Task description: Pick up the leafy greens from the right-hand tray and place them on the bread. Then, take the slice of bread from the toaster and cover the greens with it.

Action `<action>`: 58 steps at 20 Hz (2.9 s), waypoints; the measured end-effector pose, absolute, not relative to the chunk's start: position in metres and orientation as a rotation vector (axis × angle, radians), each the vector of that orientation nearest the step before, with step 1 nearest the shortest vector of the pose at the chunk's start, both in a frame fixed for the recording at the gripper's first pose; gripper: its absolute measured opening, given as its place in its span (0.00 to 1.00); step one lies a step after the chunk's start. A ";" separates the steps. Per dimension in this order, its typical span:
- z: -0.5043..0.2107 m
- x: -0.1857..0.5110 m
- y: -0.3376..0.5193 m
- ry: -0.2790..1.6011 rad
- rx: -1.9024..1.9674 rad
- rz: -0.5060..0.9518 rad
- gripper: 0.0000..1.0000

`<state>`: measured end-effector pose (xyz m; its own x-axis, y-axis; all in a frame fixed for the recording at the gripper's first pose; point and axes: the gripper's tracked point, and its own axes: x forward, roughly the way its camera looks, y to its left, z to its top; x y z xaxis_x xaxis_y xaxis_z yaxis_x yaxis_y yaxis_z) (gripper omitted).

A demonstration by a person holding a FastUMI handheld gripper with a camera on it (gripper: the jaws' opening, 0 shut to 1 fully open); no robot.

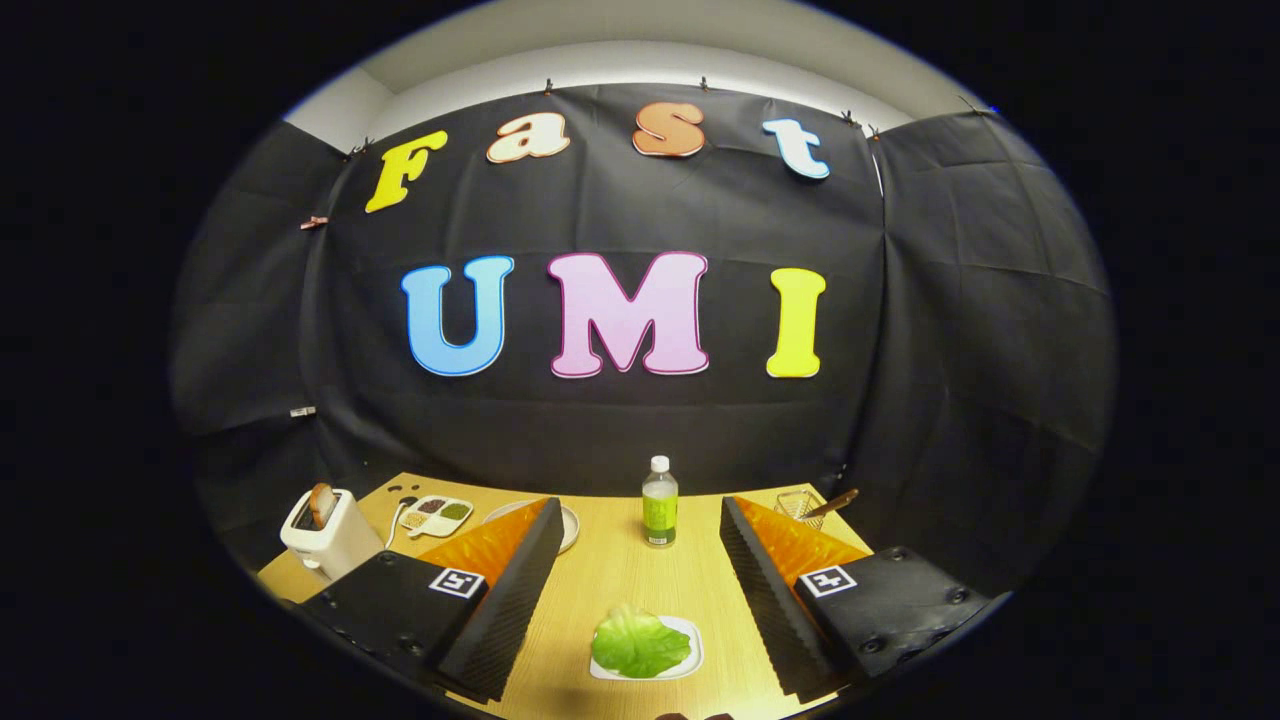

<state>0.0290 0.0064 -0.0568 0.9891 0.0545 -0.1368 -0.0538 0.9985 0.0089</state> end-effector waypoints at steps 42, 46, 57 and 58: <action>-0.398 0.103 0.009 0.819 -0.158 0.288 0.54; -0.398 0.103 0.016 0.818 -0.159 0.320 0.21; -0.366 0.100 0.021 0.854 -0.033 0.389 0.05; -0.359 0.098 0.023 0.845 -0.030 0.395 0.06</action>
<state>0.0984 0.0230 -0.3586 0.5958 0.3287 -0.7328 -0.3520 0.9270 0.1296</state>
